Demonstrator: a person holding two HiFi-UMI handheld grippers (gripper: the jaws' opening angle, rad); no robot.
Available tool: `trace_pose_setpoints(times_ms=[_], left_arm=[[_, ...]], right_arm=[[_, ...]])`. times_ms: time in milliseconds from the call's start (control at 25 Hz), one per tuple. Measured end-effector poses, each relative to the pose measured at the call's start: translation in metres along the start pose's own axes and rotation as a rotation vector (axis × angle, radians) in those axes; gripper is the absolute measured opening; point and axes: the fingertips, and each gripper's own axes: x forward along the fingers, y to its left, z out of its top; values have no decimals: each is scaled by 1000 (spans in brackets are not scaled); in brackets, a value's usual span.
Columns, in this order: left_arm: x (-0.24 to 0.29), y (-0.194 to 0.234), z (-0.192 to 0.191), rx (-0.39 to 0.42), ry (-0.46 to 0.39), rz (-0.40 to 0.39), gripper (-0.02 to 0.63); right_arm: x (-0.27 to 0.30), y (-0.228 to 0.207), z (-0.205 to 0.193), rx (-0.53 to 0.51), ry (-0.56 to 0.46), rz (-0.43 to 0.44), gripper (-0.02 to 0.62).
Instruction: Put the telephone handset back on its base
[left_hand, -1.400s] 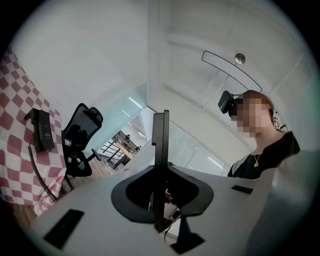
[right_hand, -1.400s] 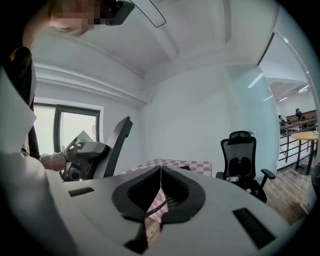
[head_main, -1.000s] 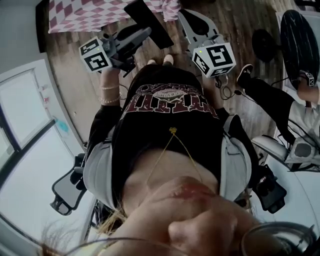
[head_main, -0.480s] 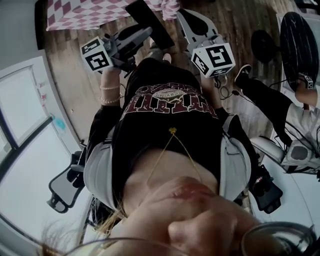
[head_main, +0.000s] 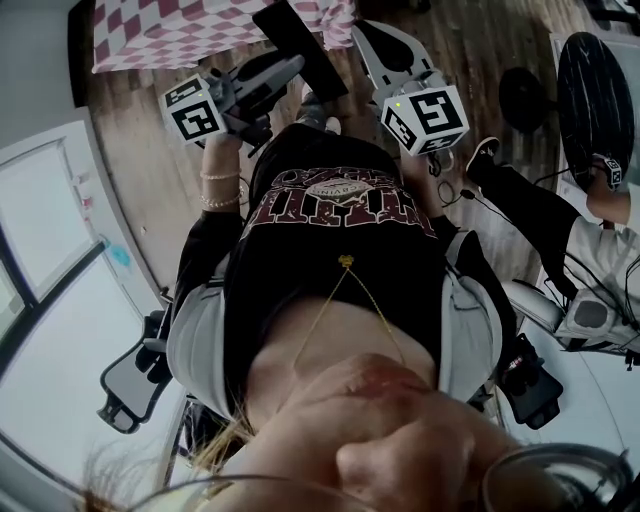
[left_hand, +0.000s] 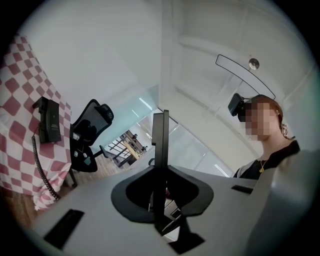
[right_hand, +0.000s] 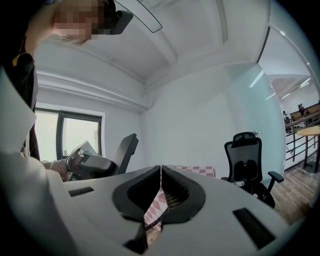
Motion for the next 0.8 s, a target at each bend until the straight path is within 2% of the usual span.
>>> trace_pose_setpoints(times_ms=[480, 800], left_arm=[[19, 57, 52, -27, 17, -5, 77], [24, 71, 66, -36, 29, -22, 77]], right_arm=[[61, -40, 9, -3, 21, 2, 21], [70, -52, 16, -22, 16, -22, 21]])
